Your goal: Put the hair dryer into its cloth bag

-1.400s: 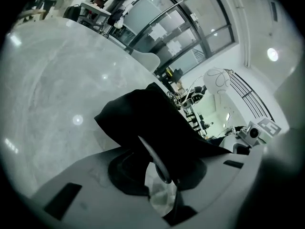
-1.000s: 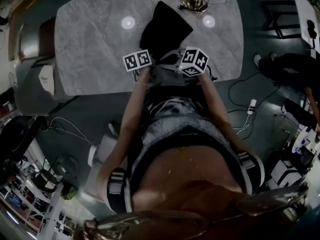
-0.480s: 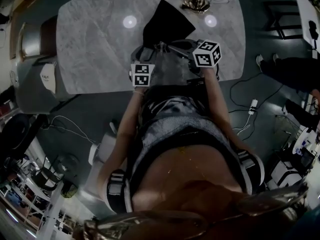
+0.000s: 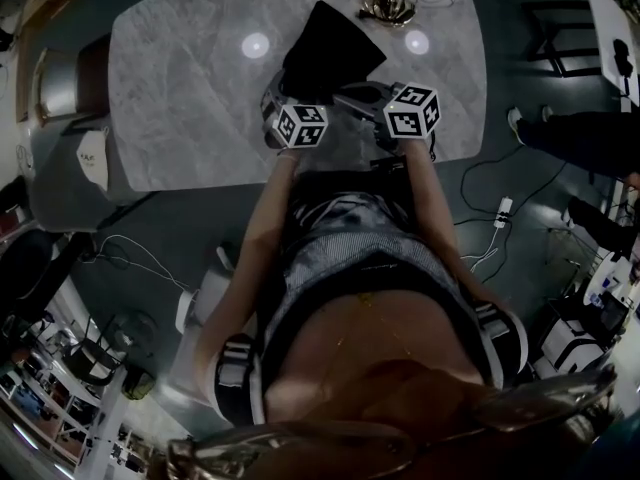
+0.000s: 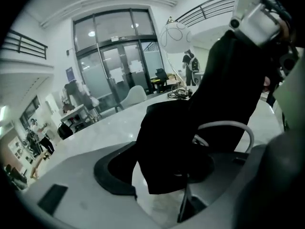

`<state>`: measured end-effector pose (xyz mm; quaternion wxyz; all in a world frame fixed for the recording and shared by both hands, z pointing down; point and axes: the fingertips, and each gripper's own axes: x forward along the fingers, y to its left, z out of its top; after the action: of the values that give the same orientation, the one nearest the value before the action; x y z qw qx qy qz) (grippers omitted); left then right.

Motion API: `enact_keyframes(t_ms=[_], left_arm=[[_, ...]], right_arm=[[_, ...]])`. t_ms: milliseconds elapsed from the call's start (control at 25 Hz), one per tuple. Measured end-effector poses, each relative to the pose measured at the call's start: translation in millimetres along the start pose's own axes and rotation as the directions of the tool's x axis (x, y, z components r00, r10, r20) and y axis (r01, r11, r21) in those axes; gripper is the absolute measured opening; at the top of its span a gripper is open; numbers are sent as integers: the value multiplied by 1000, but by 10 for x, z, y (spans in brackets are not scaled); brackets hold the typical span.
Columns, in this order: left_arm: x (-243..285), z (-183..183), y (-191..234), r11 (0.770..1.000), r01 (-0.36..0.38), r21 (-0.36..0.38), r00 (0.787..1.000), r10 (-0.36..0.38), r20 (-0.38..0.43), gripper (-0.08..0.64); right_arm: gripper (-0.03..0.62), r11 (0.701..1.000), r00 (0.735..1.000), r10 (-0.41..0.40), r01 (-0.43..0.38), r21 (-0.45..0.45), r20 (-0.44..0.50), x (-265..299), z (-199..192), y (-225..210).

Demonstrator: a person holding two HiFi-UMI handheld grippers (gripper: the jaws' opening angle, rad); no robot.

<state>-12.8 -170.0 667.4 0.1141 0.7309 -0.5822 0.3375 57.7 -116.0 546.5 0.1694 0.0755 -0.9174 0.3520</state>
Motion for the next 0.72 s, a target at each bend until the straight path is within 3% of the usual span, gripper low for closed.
enact_keyframes(t_ms=[200, 240, 400, 520, 600, 640, 720], left_arm=[[-108, -221, 251, 1000, 4, 5, 1000, -4, -15, 235], [-130, -254, 267, 1000, 17, 4, 1000, -17, -20, 215], [-229, -288, 188, 995, 86, 56, 996, -84, -39, 18], [-332, -243, 118, 985, 171, 9, 984, -170, -51, 12], [-435, -154, 67, 955, 271, -117, 959, -278, -49, 12], [-494, -89, 43, 924, 327, -198, 939, -341, -41, 11], [-612, 60, 2, 825, 424, -375, 889, -457, 0, 11]], right_arm=[[71, 1000, 1000, -29, 29, -2, -1, -70, 10, -68], [71, 999, 999, -32, 32, -5, -2, -65, 14, -68], [71, 998, 998, -60, 60, -3, 33, -51, 102, -93], [71, 996, 994, -90, 91, -6, 55, -109, 184, -142], [71, 994, 991, -108, 109, -7, 78, -178, 250, -172], [71, 993, 989, -115, 116, -7, 94, -215, 290, -183], [72, 991, 983, -132, 135, -10, 128, -288, 370, -210]])
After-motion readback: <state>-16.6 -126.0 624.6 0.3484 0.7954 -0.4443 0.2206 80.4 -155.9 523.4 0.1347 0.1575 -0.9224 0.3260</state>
